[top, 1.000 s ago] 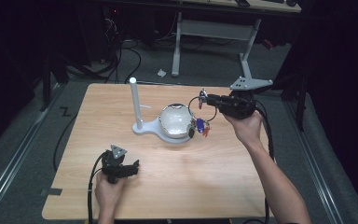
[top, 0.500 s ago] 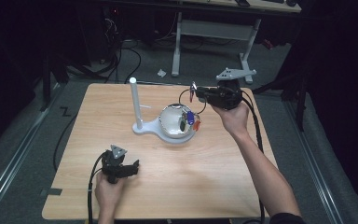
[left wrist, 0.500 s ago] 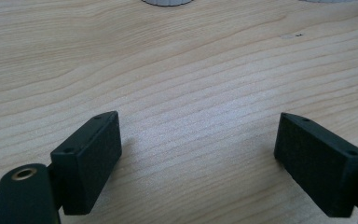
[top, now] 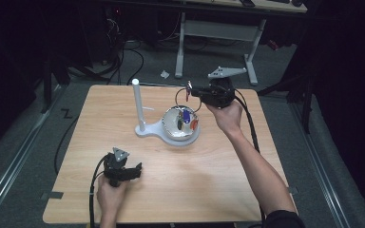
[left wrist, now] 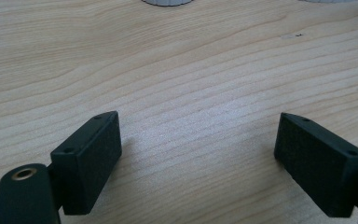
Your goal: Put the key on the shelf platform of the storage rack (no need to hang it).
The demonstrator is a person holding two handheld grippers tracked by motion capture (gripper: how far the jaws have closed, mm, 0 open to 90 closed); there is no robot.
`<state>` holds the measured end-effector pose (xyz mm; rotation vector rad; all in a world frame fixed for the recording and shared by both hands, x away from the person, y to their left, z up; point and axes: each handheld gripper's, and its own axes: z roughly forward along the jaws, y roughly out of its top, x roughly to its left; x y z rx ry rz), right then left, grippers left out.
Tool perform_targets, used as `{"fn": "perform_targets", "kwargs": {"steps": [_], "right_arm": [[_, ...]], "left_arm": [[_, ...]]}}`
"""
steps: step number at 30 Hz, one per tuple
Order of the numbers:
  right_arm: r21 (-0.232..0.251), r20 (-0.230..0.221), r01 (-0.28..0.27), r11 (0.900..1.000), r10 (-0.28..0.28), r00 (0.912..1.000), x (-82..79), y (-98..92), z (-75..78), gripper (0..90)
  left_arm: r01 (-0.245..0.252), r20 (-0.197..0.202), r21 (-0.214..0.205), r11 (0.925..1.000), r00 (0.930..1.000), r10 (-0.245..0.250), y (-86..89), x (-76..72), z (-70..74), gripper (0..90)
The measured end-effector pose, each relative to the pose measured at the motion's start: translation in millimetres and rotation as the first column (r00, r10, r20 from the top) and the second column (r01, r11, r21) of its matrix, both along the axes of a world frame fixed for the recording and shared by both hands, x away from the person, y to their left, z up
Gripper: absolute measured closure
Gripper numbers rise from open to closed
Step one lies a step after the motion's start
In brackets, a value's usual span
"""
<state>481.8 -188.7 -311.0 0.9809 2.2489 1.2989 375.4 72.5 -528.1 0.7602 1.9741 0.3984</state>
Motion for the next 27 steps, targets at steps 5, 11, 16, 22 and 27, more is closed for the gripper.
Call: {"fn": "perform_targets", "kwargs": {"steps": [5, 11, 16, 22, 27], "right_arm": [[-0.004, -0.005, 0.005, 1.0, -0.005, 1.0, 4.5, 6.7, -4.5, 82.6], [-0.019, -0.005, 0.013, 0.9997, -0.013, 0.9999, 8.0, 14.4, -14.3, 82.6], [-0.032, -0.016, 0.014, 0.9994, -0.015, 0.9998, 10.1, 18.3, -25.2, 82.6], [-0.043, -0.016, 0.017, 0.9989, -0.018, 0.9997, 10.8, 20.7, -32.0, 82.6], [-0.051, -0.022, 0.015, 0.9986, -0.016, 0.9996, 10.3, 22.8, -38.9, 82.5]], "left_arm": [[0.0, -0.001, -0.005, 1.0, 1.0, 0.0, -0.3, -0.1, 0.2, 15.2], [-0.007, -0.006, -0.012, 0.9999, 1.0, 0.007, -0.7, -0.1, 0.7, 15.1], [-0.01, -0.011, -0.019, 0.9998, 0.9999, 0.01, -1.1, -0.3, 1.0, 15.1], [-0.012, -0.009, -0.017, 0.9998, 0.9999, 0.012, -1.0, -0.1, 0.9, 15.1], [-0.017, -0.012, -0.023, 0.9996, 0.9998, 0.017, -1.5, -0.1, 1.2, 15.1]]}}
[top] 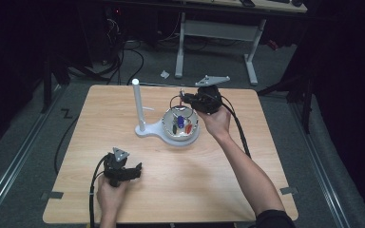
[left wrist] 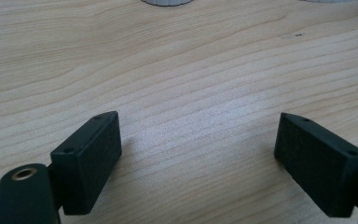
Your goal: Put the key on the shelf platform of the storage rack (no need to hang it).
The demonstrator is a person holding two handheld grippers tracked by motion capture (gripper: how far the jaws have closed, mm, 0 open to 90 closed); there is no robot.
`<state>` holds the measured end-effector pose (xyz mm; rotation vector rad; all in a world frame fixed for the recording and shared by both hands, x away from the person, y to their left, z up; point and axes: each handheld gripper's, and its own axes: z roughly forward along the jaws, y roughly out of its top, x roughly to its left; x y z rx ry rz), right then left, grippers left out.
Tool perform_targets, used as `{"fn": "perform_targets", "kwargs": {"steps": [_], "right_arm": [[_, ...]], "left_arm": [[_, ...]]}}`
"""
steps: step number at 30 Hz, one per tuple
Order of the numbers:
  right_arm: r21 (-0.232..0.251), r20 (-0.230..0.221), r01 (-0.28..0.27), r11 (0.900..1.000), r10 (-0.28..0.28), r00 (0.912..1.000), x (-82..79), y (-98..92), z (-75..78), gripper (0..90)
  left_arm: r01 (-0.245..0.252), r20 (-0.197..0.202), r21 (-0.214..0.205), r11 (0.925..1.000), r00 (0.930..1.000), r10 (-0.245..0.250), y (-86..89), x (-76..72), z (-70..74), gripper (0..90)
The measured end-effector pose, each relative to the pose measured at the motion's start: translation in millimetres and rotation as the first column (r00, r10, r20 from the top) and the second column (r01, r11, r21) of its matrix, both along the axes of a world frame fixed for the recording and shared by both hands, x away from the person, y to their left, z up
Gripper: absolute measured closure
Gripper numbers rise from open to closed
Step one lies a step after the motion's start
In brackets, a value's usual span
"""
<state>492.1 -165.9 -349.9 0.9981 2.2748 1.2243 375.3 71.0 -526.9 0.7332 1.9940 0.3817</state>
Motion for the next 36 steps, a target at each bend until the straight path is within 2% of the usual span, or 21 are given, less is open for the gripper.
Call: {"fn": "perform_targets", "kwargs": {"steps": [13, 21, 22, 36], "right_arm": [[0.004, -0.003, 0.015, 0.9999, -0.015, 0.9999, -7.9, -5.9, -8.1, 82.5], [0.007, -0.019, 0.03, 0.9995, -0.03, 0.9994, -9.4, -11.5, -16.2, 82.5], [0.006, -0.023, 0.033, 0.9994, -0.033, 0.9992, -10.0, -12.9, -17.9, 82.5], [0.005, -0.05, 0.049, 0.9988, -0.049, 0.9975, -10.1, -16.1, -29.0, 82.5]], "left_arm": [[-0.001, 0.0, -0.001, 1.0, 1.0, 0.001, -0.1, 0.0, 0.0, 15.1], [0.003, 0.004, 0.007, 1.0, 1.0, -0.003, 0.4, 0.0, -0.4, 15.1], [0.013, 0.009, 0.017, 0.9998, 0.9999, -0.013, 1.2, -0.1, -0.8, 15.1], [0.01, 0.008, 0.013, 0.9999, 0.9999, -0.01, 0.9, -0.1, -0.7, 15.1]]}}
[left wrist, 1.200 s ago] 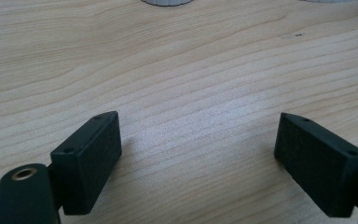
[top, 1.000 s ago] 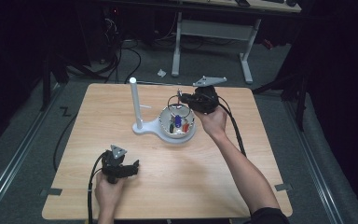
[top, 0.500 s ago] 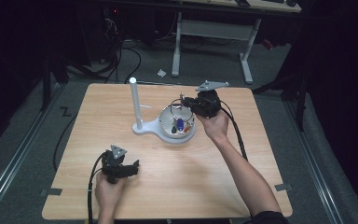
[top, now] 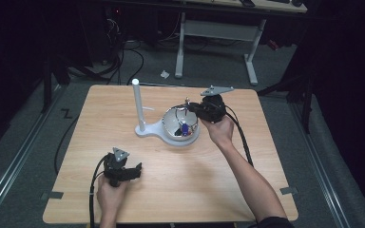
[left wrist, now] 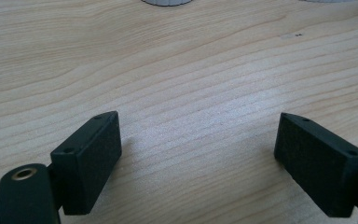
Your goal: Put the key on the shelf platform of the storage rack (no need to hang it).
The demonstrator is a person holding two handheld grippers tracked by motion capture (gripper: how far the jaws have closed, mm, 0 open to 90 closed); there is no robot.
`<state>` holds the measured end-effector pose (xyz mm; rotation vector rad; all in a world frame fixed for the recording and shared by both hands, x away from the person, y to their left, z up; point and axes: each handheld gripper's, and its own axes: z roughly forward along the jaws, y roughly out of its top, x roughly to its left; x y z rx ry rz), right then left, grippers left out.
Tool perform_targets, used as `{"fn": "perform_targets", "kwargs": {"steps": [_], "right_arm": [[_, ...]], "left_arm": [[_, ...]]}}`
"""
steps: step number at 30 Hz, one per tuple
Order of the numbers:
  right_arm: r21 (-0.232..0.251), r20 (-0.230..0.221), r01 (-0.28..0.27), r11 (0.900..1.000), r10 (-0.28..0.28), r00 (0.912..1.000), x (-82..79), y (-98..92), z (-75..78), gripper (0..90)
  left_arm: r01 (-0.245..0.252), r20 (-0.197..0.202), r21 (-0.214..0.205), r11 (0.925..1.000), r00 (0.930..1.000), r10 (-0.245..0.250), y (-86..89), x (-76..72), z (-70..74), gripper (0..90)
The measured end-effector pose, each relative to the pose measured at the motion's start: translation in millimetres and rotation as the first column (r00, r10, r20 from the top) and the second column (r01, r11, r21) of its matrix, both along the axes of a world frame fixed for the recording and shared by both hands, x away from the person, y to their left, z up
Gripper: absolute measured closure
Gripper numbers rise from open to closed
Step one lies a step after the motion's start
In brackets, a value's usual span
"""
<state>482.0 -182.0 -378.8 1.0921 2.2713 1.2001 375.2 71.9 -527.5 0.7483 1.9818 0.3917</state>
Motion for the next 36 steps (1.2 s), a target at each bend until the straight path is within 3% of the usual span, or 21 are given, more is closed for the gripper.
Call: {"fn": "perform_targets", "kwargs": {"steps": [21, 29, 36], "right_arm": [[-0.016, -0.059, 0.022, 0.9996, -0.023, 0.998, 12.0, 7.3, -23.5, 82.4], [-0.023, -0.084, 0.023, 0.9995, -0.024, 0.9962, 16.4, 11.9, -34.0, 82.6], [-0.028, -0.086, 0.021, 0.9994, -0.023, 0.996, 16.5, 13.4, -37.8, 82.6]], "left_arm": [[-0.004, -0.006, -0.011, 0.9999, 1.0, 0.004, -0.6, -0.1, 0.5, 15.1], [0.011, 0.001, 0.003, 0.9999, 0.9999, -0.011, 0.5, -0.3, -0.1, 15.1], [0.01, 0.0, 0.002, 1.0, 1.0, -0.01, 0.4, -0.3, -0.1, 15.1]]}}
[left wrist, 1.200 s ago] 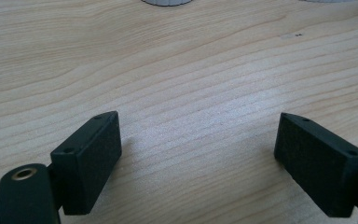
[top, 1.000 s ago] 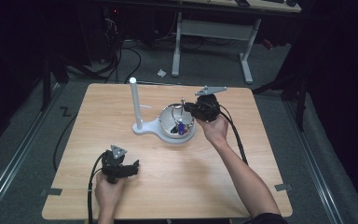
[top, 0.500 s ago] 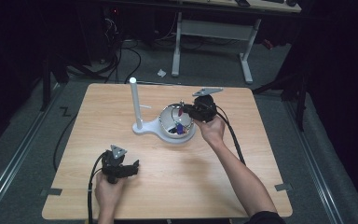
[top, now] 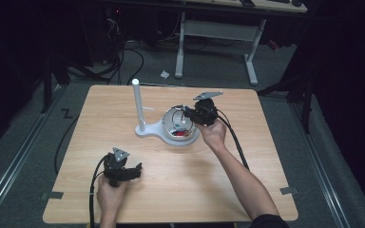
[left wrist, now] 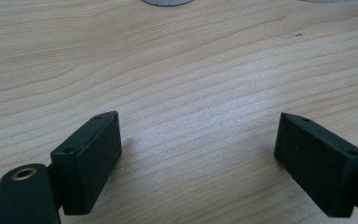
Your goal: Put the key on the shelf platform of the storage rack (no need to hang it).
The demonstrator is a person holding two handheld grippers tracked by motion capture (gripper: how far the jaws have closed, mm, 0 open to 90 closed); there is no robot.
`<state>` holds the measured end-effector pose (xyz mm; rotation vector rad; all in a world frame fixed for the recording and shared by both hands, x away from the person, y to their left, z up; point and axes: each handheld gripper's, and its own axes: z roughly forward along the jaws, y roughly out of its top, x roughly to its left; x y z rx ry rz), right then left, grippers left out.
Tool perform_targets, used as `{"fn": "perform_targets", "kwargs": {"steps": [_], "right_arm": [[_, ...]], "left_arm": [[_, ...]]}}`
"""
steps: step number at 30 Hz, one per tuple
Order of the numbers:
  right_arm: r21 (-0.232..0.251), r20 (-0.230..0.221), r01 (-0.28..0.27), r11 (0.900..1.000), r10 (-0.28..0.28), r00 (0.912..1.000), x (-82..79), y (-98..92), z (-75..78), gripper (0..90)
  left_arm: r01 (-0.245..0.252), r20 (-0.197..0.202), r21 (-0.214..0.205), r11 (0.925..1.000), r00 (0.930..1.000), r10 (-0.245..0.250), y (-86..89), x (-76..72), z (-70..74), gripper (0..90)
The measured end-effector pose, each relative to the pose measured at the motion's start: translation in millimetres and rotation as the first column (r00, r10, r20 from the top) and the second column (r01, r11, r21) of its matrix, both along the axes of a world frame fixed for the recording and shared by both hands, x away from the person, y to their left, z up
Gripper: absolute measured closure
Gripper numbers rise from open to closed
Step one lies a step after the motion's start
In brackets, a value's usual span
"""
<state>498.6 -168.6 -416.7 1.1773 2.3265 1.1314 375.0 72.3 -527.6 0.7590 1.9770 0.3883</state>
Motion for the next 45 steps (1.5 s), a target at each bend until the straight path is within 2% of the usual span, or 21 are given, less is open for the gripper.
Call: {"fn": "perform_targets", "kwargs": {"steps": [8, 14, 18, 22, 28, 35, 37, 45], "right_arm": [[-0.009, -0.022, -0.006, 0.9999, 0.005, 0.9997, -1.5, 0.2, -9.9, 82.3], [-0.044, -0.036, -0.017, 0.9989, 0.015, 0.9992, -0.5, 4.0, -18.5, 83.3], [-0.038, -0.053, -0.004, 0.9993, 0.002, 0.9986, 0.3, 2.7, -23.7, 83.3], [-0.058, -0.069, 0.008, 0.9983, -0.012, 0.9976, 4.0, -0.3, -27.8, 83.3], [-0.083, -0.084, 0.028, 0.9962, -0.035, 0.9959, 5.9, -3.9, -31.6, 82.3], [-0.079, -0.059, 0.043, 0.9959, -0.047, 0.9971, 3.9, -10.7, -27.2, 71.0], [-0.08, -0.055, 0.041, 0.996, -0.046, 0.9974, 3.1, -11.6, -25.7, 70.1], [-0.07, -0.017, 0.032, 0.997, -0.034, 0.9993, -4.6, -17.9, -15.1, 61.6]], "left_arm": [[-0.021, -0.01, -0.02, 0.9996, 0.9997, 0.021, -1.6, 0.2, 0.9, 15.2], [-0.022, -0.01, -0.021, 0.9996, 0.9997, 0.021, -1.6, 0.3, 1.0, 15.1], [-0.019, -0.01, -0.02, 0.9996, 0.9998, 0.019, -1.6, 0.2, 0.9, 15.1], [-0.003, 0.002, 0.001, 1.0, 1.0, 0.003, -0.1, 0.1, -0.2, 15.1], [-0.01, -0.001, -0.002, 0.9999, 0.9999, 0.01, -0.4, 0.2, 0.1, 15.1], [-0.009, 0.0, -0.002, 1.0, 1.0, 0.009, -0.4, 0.2, 0.0, 15.1], [-0.02, -0.008, -0.016, 0.9997, 0.9998, 0.02, -1.4, 0.3, 0.7, 15.1], [-0.016, -0.004, -0.013, 0.9998, 0.9999, 0.016, -1.2, 0.2, 0.5, 15.1]]}}
